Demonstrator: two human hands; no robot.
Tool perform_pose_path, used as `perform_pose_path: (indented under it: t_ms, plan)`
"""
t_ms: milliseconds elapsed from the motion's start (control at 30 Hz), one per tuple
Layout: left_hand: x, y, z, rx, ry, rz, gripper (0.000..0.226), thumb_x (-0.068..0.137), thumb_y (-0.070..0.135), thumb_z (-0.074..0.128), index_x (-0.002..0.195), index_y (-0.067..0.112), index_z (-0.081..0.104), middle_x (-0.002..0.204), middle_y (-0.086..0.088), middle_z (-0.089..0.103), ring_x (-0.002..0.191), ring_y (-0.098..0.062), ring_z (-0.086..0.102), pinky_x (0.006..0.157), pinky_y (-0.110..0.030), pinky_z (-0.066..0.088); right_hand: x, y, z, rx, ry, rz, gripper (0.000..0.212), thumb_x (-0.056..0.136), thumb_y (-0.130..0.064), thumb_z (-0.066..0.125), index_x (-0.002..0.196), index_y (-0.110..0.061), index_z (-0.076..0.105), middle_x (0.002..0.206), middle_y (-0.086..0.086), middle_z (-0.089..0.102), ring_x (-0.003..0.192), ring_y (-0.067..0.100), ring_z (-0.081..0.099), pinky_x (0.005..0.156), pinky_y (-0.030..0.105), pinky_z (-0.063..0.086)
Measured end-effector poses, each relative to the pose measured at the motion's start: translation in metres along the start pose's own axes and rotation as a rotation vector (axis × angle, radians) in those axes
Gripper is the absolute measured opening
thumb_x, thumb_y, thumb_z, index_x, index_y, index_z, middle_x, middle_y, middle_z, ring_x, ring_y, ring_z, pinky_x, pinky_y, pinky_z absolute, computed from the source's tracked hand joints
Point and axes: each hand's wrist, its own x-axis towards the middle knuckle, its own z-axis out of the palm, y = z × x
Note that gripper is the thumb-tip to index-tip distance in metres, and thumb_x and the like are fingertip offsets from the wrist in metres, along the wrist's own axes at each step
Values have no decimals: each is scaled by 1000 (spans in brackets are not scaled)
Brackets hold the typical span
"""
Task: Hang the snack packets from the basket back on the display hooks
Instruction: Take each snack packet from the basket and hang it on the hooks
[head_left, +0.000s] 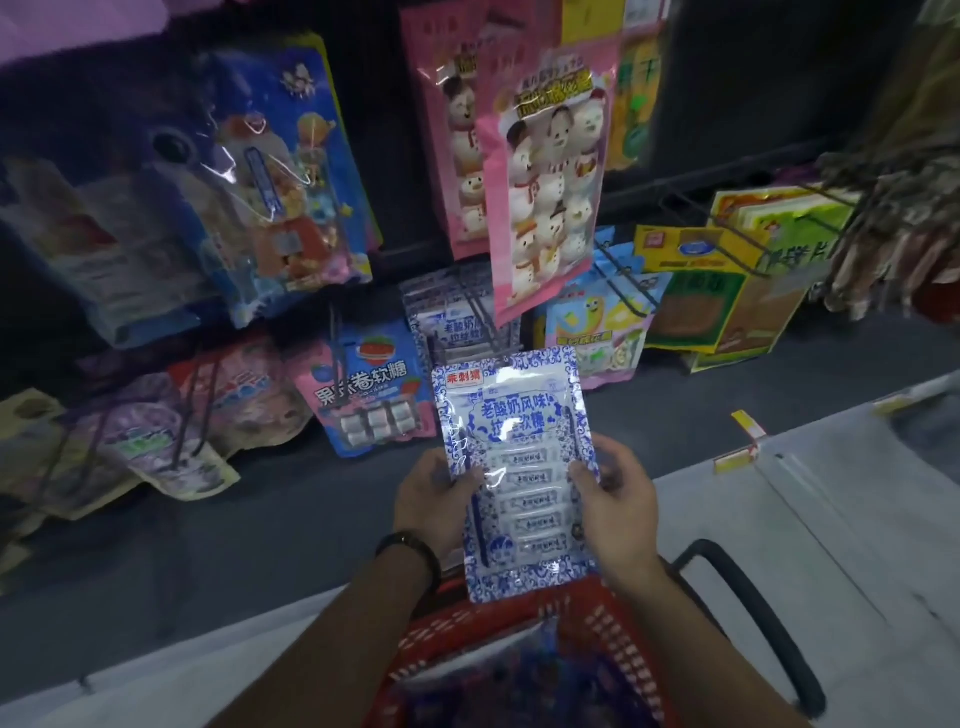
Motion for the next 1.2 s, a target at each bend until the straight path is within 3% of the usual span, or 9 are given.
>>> perform_pose_path:
  t_ms: [133,267,367,600,733,867,933,1033,1200]
  plan:
    - [-6,-12,1,-30,-6,-25,53,67,65,76,100,25,63,118,-23,68,96,-40,71,87,-69,58,-5,9,1,46,65,29,27,100,-10,75,117,-31,74,101,-1,79,93,25,75,76,38,61]
    - [-16,-5,4,-69,24,-7,9,95,27,76,97,27,67,107,-3,78,105,-35,73,92,-63,59,-11,11,5,90,100,26,29,98,-8,76,117,-30,75,104,-5,81,95,19,77,82,42,64]
    - [-13,3,5,-117,34,45,10,100,8,70,108,14,69,110,4,78,108,-23,74,100,-55,58,-10,6,10,128,106,24,32,100,-8,74,117,-35,74,103,-4,81,93,16,78,80,37,63]
    - [1,6,0,-77,31,32,11,98,22,74,98,33,71,111,7,79,107,-25,74,97,-57,59,2,2,16,108,88,32,31,100,-14,75,117,-40,74,95,-1,78,75,11,71,68,29,57]
    - [16,10,-2,19,47,30,8,97,27,76,99,27,68,113,5,75,107,-25,72,98,-52,58,14,0,21,59,48,17,30,103,-18,71,120,-42,72,93,-7,77,72,9,67,68,33,55]
    - [40,12,-1,130,108,27,14,98,33,73,101,23,64,112,3,70,104,-24,65,85,-34,49,25,-5,30,34,-56,-19,40,105,-14,65,126,-49,68,96,-25,76,83,-7,70,73,17,58]
    - [52,15,3,159,162,42,22,99,33,71,100,15,59,97,1,62,88,-21,58,68,-27,44,33,-5,35,-48,-103,-37,46,104,-21,66,132,-57,64,113,-16,71,96,-4,68,86,23,56]
    - [76,14,9,128,203,28,20,100,27,69,94,13,57,86,-2,49,71,-17,43,67,-27,38,37,-9,36,-61,-174,1,49,107,-24,66,153,-37,57,134,-6,57,103,-20,61,96,17,51]
    - [120,8,15,160,314,-30,37,101,19,65,75,19,39,76,-4,49,76,-24,49,76,-32,42,34,5,44,-7,-178,80,47,104,-20,71,149,-22,60,139,-3,64,136,15,60,102,20,48]
